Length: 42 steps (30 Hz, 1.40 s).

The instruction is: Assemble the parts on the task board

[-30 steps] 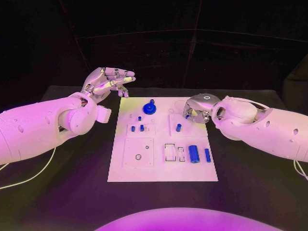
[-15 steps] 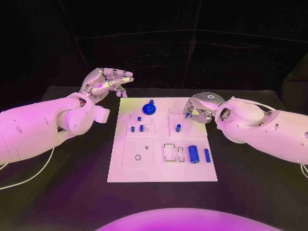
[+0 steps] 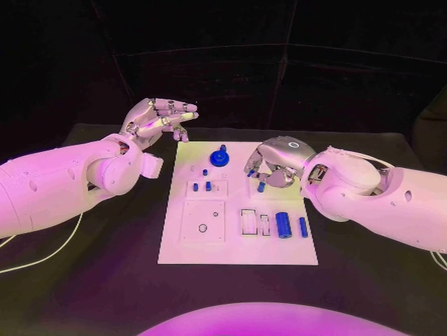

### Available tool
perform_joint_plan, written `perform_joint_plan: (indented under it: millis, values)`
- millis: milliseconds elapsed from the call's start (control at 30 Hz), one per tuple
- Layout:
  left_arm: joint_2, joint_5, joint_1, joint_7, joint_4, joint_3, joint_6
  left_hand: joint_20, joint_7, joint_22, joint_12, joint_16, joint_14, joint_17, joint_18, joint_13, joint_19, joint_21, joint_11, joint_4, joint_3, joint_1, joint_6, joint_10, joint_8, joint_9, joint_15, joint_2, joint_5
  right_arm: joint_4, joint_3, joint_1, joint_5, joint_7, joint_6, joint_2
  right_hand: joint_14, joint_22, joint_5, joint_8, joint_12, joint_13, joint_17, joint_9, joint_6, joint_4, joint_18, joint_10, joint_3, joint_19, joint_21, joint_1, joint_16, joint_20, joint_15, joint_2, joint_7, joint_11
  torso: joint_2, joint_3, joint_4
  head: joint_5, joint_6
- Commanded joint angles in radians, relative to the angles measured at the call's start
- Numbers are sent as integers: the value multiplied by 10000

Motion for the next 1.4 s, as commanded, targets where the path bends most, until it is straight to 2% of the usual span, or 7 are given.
perform_joint_plan:
  millis: [33,133,300,400,500,1033,1400]
  values:
    - [34,57,14,55,91,9,128,-2,-19,-16,51,-40,-44,-15,143,-2,-87,-64,28,-5,-48,-58,-16,12,42,-6,6,-60,18,73,4,12,221,31,9,298,231,467,74,-53,-44,1,4,-2,43,1,-103,23,87,49,64,-110,29,2,-65,5,17,24,18,-15,22,108,-33]
    - [54,57,15,60,119,9,132,-2,-19,-16,51,-40,-44,-15,143,-2,-87,-64,28,-5,-48,-58,-16,12,42,-6,6,-60,18,-26,-9,-79,248,141,174,710,226,464,105,-77,-74,-1,-11,-10,23,-33,-102,11,140,42,63,-130,36,5,-57,17,29,35,11,-2,-18,207,-70]
    - [92,57,17,75,138,10,135,-2,-19,-17,51,-40,-45,-16,143,-2,-87,-65,28,-5,-48,-57,-16,11,43,-6,6,-59,18,-258,-29,-429,230,281,370,1206,225,473,120,-86,-87,-1,-11,-13,17,-54,-104,8,168,44,69,-138,46,7,-54,23,34,40,-3,-35,4,438,-120]
    - [110,57,18,58,134,11,138,-2,-18,-19,54,-42,-47,-18,142,-3,-88,-69,28,-6,-49,-56,-17,10,43,-6,6,-56,18,-412,-46,-594,200,350,459,1435,225,469,127,-93,-97,-2,-13,-15,11,-64,-103,4,181,41,68,-149,52,9,-51,23,40,45,9,6,-21,567,-146]
    - [130,57,19,38,126,11,154,-2,-18,-19,54,-42,-47,-18,142,-3,-88,-69,28,-6,-49,-56,-17,10,43,-6,6,-56,18,-580,-59,-752,155,407,572,1654,224,476,129,-100,-106,-2,-13,-17,5,-71,-105,-2,189,44,72,-161,57,11,-48,23,44,49,13,16,-14,654,-193]
    - [224,57,19,-58,43,11,159,-1,-14,-27,61,-45,-52,-25,141,-4,-90,-80,32,2,-54,-65,-23,3,45,-7,8,-44,17,-840,-98,-951,48,475,1313,2039,220,467,128,-129,-146,-6,-32,-27,-26,-108,-102,-32,214,33,68,-203,66,20,-35,9,61,66,18,24,-40,905,-382]
    - [236,57,19,-94,-11,11,164,0,-12,-31,64,-47,-54,-29,140,-5,-91,-85,34,6,-56,-69,-25,0,46,-7,10,-38,17,-883,-115,-959,-114,353,1471,2056,224,481,129,-130,-149,-5,-2,-27,-25,-114,-105,-32,218,41,77,-208,91,21,-33,9,61,67,16,11,-33,902,-404]
